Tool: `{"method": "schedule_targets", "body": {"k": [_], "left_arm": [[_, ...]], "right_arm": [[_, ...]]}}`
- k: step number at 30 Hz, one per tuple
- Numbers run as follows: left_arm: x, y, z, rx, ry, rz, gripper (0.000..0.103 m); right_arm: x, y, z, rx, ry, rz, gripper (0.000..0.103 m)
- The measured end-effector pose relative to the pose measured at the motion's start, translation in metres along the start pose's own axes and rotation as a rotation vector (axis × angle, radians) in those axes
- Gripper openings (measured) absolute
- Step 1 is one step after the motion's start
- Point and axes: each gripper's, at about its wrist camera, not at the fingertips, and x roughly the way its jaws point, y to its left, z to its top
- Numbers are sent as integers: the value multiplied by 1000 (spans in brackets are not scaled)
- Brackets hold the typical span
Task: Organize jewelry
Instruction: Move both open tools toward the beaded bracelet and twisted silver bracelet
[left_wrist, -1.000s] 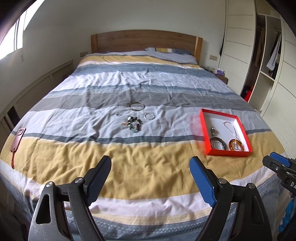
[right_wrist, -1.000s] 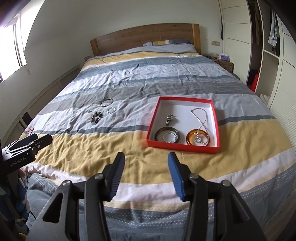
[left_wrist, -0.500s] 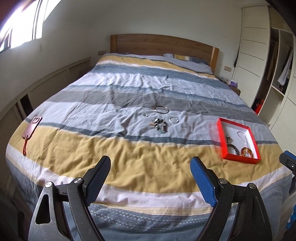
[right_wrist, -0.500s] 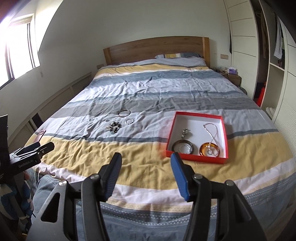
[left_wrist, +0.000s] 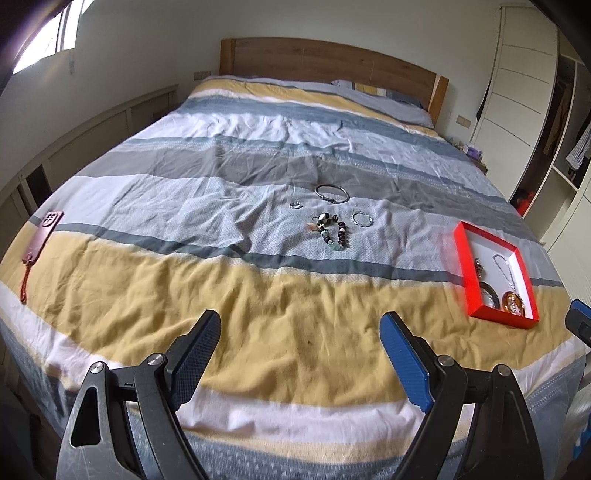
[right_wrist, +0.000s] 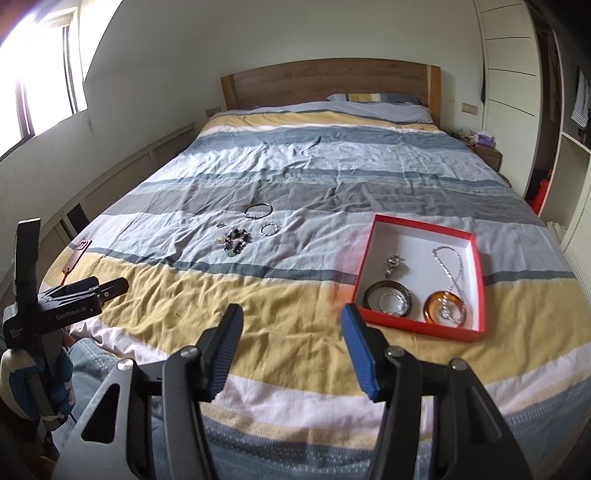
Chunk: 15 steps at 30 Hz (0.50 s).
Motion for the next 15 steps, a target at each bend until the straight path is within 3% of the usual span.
{"method": "schedule_targets", "body": {"k": [15], "left_arm": [[109, -12, 60, 75, 84, -82, 86]], "right_arm": [[127, -7, 55, -21, 74, 75, 53]]}}
